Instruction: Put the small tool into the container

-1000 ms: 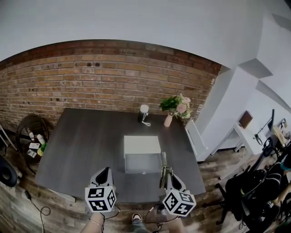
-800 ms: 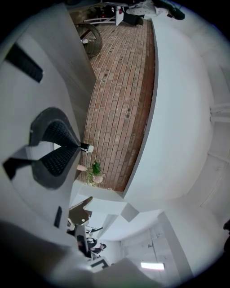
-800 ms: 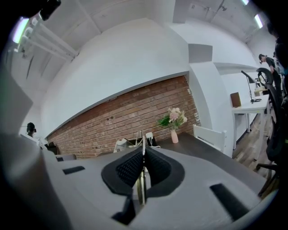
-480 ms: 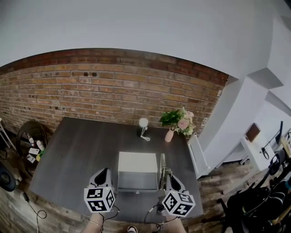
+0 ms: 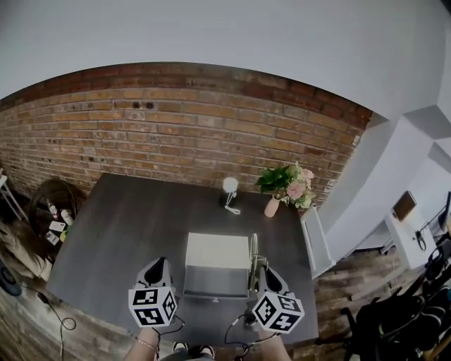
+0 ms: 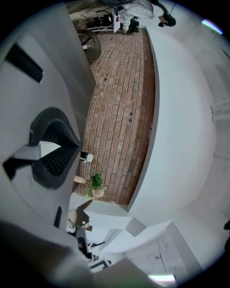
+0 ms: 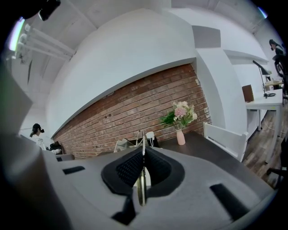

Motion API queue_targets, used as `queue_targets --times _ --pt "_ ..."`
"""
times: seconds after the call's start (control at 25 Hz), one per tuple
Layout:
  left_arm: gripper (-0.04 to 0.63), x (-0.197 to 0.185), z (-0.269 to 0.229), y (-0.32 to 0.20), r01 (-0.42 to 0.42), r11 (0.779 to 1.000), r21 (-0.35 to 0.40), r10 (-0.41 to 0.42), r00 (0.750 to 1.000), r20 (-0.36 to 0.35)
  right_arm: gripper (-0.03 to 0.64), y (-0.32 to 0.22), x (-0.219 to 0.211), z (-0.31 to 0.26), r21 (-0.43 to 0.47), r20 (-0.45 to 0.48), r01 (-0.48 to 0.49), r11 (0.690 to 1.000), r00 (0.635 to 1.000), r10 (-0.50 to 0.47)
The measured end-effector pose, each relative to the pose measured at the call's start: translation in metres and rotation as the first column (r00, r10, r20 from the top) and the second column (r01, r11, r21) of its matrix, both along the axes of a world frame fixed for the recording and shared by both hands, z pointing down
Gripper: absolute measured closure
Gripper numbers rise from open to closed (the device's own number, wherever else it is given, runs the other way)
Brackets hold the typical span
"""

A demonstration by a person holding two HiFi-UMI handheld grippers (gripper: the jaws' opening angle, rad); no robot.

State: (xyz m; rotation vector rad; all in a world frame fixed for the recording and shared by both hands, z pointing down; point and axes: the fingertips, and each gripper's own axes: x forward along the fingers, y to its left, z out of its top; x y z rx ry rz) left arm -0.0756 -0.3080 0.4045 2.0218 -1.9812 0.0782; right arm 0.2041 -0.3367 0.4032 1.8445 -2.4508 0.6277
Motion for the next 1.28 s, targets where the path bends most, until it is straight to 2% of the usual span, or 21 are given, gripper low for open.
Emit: queue_targets --times 0.64,1.0,1.28 --pt "0.594 -0.016 0.015 -0.014 -0.078 0.996 -0.033 0.078 0.997 -0.008 0.609 0.008 -0.024 0.010 -0.028 -0.029 -0.033 0.999 0.999 0.032" --pt "0.594 -0.045 0.042 -0.011 -0.013 0.996 -0.093 0.011 1.000 -0.018 0.609 -0.002 -0.043 0.025 -0.051 -0.064 0.028 0.998 0.997 -0.031" --pt "0.594 -0.069 0.068 -0.003 0.048 0.988 -0.143 -0.049 0.999 -0.003 0.609 -0.014 -0.066 0.050 -0.065 -0.106 0.144 0.987 0.983 -0.150"
